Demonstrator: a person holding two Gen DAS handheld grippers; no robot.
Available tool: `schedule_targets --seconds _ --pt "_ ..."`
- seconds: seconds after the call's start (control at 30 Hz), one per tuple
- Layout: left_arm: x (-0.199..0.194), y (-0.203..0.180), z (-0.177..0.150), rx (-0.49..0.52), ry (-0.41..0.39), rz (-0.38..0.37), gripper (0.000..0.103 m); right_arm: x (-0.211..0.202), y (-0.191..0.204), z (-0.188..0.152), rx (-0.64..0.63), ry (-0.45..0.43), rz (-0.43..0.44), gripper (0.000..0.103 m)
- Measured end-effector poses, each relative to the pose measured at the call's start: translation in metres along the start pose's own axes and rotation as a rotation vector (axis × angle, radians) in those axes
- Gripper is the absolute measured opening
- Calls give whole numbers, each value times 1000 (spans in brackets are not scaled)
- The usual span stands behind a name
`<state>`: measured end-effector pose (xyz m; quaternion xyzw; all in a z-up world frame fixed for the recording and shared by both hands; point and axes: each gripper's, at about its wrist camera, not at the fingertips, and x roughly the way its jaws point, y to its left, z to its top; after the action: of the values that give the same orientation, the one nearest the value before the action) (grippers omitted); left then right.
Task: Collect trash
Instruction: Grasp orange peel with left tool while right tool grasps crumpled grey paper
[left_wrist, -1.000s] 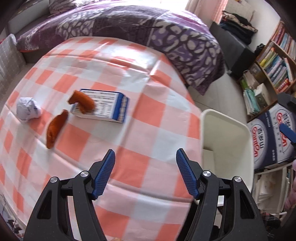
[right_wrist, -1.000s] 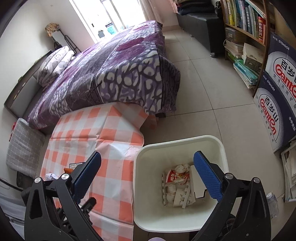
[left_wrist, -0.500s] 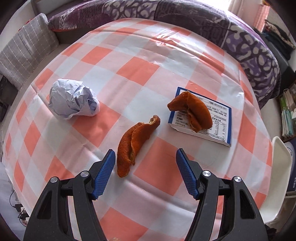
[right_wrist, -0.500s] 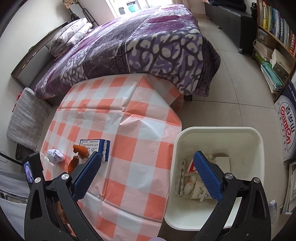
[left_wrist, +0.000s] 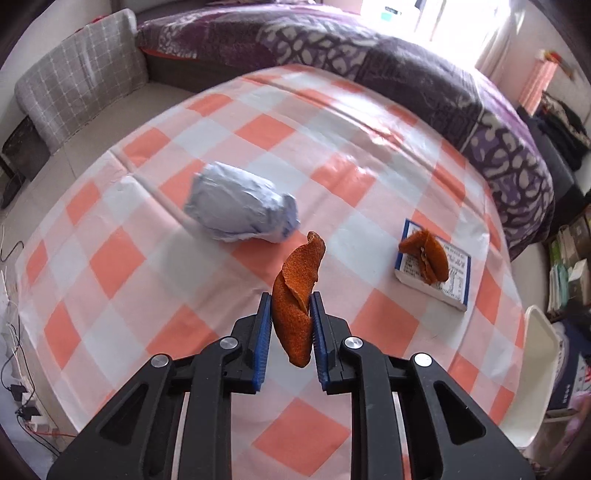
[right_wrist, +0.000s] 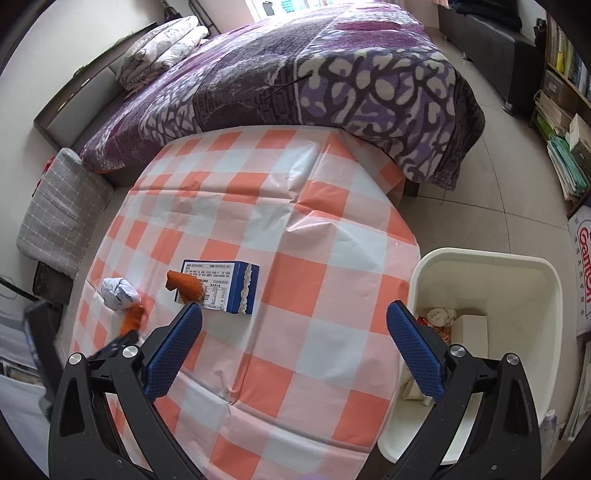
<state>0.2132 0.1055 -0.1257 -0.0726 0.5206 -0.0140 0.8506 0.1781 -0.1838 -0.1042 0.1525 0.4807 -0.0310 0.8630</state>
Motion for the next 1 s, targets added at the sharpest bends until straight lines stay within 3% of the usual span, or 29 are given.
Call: schedule_targets --seconds 0.1,0.27,0.37,0.47,0.63,0.67,0.73,0.87,1.0 --pt "-49 38 7 -90 -98 11 21 20 35 -4 -155 14 7 96" --pt "-105 89 12 -245 -222 -5 21 57 123 5 -358 45 176 96" --pt "-117 109 19 -338 -255 -27 21 81 184 8 -501 47 249 96" --pt "-121 117 29 -349 -296 32 21 110 232 9 -627 67 296 96" --pt "-112 131 41 -400 -308 25 21 148 276 5 -769 136 323 95" --pt "-111 129 42 -382 -318 48 21 150 279 3 -783 142 337 82" --pt "-104 126 42 -334 -332 121 21 152 285 -1 -822 144 326 43" --pt "-89 129 44 -340 -310 129 21 145 274 4 -742 96 381 42" --pt "-94 119 48 -345 -349 97 21 121 252 17 -636 3 388 42"
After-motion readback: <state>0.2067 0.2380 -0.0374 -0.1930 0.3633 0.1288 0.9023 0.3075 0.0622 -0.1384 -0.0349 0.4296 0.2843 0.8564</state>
